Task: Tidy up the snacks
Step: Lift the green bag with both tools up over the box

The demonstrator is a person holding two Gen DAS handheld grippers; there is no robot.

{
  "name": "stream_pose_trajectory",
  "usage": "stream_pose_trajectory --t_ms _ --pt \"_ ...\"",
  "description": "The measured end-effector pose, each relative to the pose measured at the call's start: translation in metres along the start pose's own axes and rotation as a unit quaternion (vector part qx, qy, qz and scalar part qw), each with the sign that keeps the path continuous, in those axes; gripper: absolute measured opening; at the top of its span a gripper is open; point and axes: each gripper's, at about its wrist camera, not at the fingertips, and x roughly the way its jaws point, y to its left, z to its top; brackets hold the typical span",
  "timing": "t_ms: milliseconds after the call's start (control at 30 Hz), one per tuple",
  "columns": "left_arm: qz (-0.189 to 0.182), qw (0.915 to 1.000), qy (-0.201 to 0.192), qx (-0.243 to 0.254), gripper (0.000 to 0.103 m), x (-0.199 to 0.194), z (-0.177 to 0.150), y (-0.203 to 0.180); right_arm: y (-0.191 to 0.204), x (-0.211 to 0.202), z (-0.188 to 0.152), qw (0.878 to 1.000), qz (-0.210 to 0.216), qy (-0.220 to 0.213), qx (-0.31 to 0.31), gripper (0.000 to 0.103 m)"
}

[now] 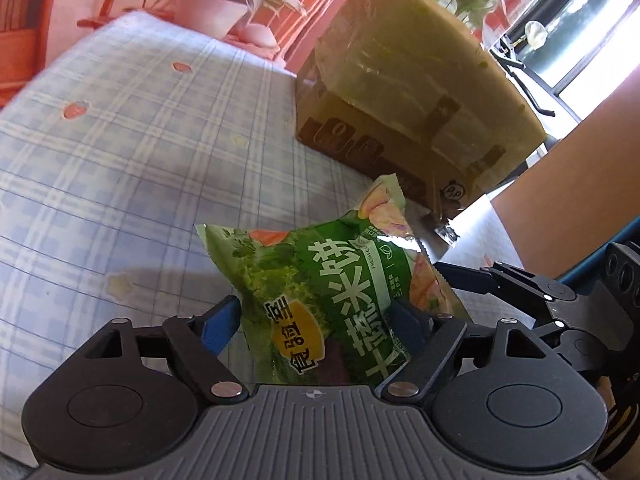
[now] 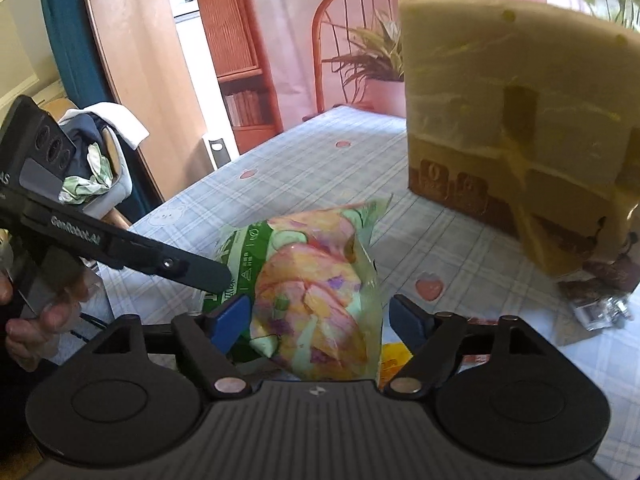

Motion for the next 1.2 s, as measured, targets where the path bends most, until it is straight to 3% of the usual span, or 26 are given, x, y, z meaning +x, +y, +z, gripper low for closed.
stream_pose_trajectory --t_ms 367,633,833,1200 --pt "-0.037 0.9989 0.006 -0.026 0.084 0.026 -0.005 0.011 -0.005 0.010 -0.002 1.000 -0.011 0.009 0.016 0.077" --pt "-0.041 0.9991 -0.011 0.003 0.073 0.023 -0.005 0.000 -0.015 0.009 -0.007 0.998 -0.007 0.003 0.064 0.077" --pt "-0.031 0.9991 -0.018 0.022 0.072 0.015 -0.001 -0.009 -0.009 0.003 -0.007 0.997 -0.013 -0.013 0.073 0.069" --pt "-0.037 0.9969 -0.042 0.054 0.072 0.003 0.014 -0.034 -0.010 -0.020 -0.004 0.994 -0.022 -0.065 0.080 0.068"
